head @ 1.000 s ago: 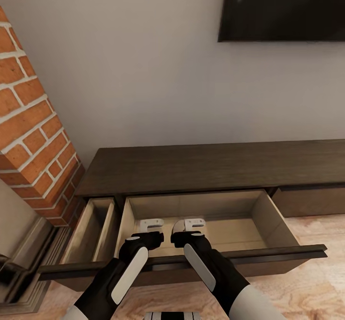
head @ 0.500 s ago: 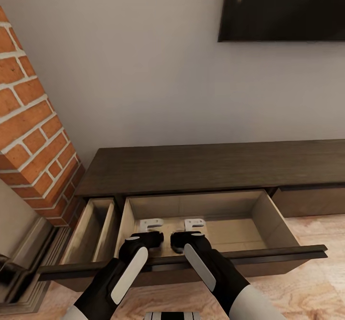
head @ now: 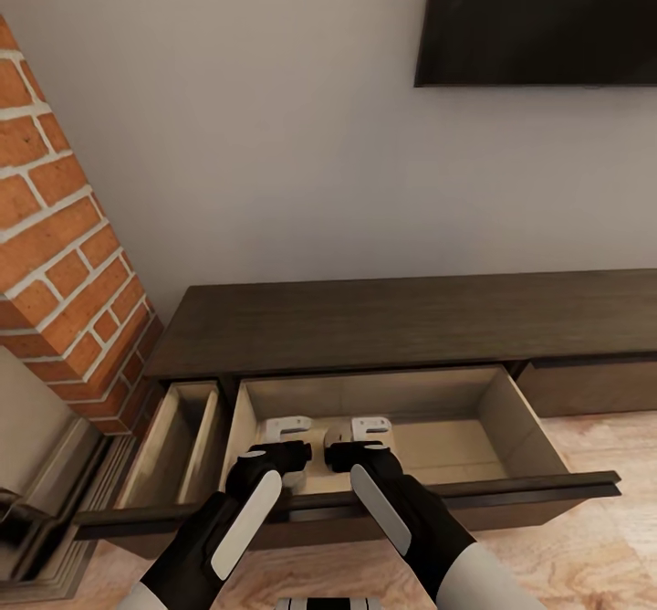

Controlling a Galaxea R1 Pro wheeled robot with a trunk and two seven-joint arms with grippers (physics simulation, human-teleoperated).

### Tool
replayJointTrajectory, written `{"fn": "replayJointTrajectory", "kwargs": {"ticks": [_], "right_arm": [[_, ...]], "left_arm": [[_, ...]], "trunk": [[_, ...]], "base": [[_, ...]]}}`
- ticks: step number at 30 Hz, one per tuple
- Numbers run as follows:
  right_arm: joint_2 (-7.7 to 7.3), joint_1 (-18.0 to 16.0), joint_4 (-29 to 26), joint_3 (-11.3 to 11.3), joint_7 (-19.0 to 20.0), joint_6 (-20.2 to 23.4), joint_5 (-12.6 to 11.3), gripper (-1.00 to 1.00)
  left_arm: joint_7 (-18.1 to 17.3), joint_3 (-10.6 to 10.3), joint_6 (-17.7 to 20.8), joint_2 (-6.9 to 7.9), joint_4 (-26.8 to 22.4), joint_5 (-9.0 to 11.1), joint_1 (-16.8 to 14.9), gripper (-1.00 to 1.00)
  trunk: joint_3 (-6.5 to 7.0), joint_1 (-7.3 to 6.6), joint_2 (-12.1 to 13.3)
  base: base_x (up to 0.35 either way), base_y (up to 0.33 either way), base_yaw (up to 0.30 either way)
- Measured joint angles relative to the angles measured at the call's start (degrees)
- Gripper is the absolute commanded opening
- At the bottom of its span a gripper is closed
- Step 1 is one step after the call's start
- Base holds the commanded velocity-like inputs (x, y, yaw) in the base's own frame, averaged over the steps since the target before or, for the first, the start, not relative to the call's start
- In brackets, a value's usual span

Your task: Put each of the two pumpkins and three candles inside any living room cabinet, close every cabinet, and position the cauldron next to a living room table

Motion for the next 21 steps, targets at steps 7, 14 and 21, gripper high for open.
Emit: {"fn": "replayJointTrajectory", "kwargs": {"ticks": [7,14,21], "right_arm": [[-0.02,0.0,0.0,-0.01,0.0,0.0,-0.08,1.0],[-0.02,0.0,-0.1,-0.03,-0.17,0.35,-0.08,1.0],[-0.04,0.0,-0.76,-0.3,-0.47,0.74,-0.08,1.0]], "left_arm": [[0.09,0.24,0.07,0.08,-0.23,0.0,-0.01,1.0],[-0.3,0.69,1.14,0.6,-2.63,0.29,-0.04,1.0],[-0.33,4.54,11.34,0.72,-6.76,0.35,-0.04,1.0]], "trunk": [[1.26,-1.54,2.81],[2.51,-3.08,5.62],[3.77,-4.61,8.42]], "base": [[0.0,0.0,0.0],[0.0,0.0,0.0],[0.0,0.0,0.0]]}}
